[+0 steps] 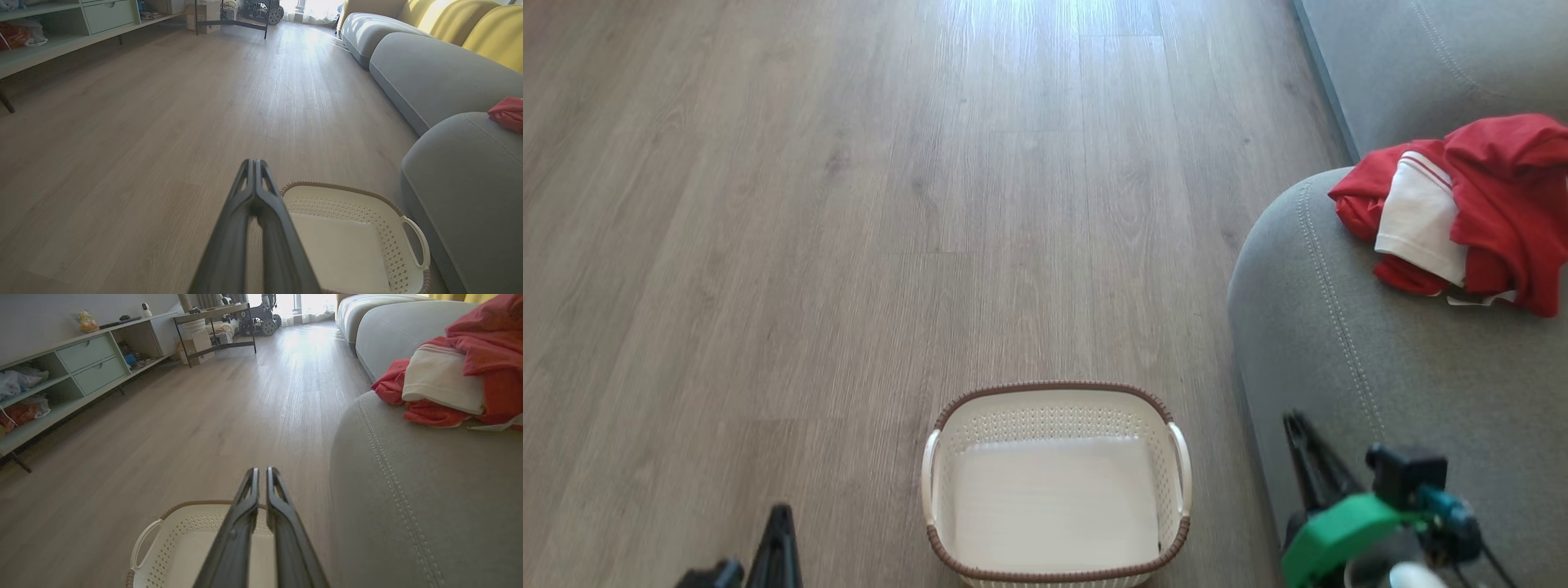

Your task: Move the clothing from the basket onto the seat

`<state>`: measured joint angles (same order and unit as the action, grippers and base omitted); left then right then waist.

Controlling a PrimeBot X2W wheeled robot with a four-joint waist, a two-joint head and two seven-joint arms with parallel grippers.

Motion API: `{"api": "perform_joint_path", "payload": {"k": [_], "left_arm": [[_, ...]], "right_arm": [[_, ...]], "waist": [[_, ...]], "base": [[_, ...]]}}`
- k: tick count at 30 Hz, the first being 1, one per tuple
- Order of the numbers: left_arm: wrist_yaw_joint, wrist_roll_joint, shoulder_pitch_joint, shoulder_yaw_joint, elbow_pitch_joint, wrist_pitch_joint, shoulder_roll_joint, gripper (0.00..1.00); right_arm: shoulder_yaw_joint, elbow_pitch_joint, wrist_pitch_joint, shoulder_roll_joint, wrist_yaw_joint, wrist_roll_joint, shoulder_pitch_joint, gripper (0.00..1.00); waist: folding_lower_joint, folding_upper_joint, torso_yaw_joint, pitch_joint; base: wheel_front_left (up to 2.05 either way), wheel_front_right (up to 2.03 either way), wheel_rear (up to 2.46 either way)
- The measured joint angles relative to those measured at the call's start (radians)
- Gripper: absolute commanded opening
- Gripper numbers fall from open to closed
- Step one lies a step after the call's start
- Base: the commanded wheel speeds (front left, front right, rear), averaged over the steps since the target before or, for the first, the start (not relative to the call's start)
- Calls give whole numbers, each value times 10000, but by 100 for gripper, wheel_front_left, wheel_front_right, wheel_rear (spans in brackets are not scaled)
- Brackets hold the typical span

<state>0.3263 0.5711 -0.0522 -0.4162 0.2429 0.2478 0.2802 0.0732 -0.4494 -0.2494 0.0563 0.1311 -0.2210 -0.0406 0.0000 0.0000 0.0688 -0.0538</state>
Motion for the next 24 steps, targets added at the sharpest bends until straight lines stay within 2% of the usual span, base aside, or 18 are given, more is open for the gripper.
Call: {"api": "perform_joint_path", "payload": {"k": [24], "left_arm": [[-631, 1835, -62, 715, 50, -629, -462, 0]], "right_arm": [[-332, 77, 650, 0, 0, -2397, 310, 0]], "waist": [[0, 0, -127, 93]], "base": [[0, 0, 0]]}}
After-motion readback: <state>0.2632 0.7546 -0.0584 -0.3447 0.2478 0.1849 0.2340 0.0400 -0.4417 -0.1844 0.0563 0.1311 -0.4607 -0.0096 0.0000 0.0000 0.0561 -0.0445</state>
